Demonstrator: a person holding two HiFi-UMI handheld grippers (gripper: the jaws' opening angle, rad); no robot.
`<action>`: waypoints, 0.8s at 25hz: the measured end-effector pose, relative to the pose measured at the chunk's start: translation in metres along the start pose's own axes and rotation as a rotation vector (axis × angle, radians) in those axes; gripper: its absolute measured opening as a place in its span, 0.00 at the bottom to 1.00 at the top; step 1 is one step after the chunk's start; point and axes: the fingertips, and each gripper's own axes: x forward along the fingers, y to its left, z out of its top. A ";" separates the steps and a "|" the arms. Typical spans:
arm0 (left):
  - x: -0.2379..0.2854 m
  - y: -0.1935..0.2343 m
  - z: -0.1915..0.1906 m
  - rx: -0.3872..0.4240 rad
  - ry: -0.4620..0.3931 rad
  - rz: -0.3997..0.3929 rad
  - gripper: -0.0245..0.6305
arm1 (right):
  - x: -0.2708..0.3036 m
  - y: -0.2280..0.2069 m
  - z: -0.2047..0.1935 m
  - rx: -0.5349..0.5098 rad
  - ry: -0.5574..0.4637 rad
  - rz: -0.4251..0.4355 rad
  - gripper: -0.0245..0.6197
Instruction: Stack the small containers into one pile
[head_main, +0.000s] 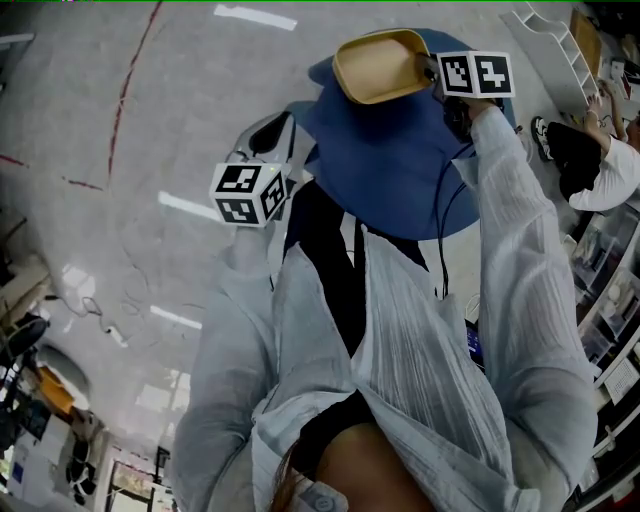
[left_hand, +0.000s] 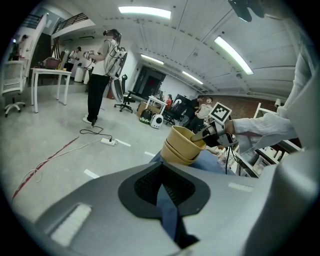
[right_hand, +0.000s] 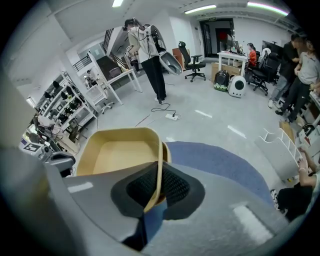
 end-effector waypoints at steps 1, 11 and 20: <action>0.000 0.000 -0.001 -0.004 0.001 0.001 0.06 | 0.000 -0.001 0.000 -0.001 0.001 -0.002 0.05; 0.006 -0.005 -0.001 -0.018 -0.001 -0.001 0.06 | 0.003 -0.006 -0.001 -0.043 0.025 -0.029 0.06; 0.006 -0.006 -0.002 -0.017 0.000 -0.019 0.06 | 0.002 0.001 0.002 -0.102 -0.018 -0.078 0.33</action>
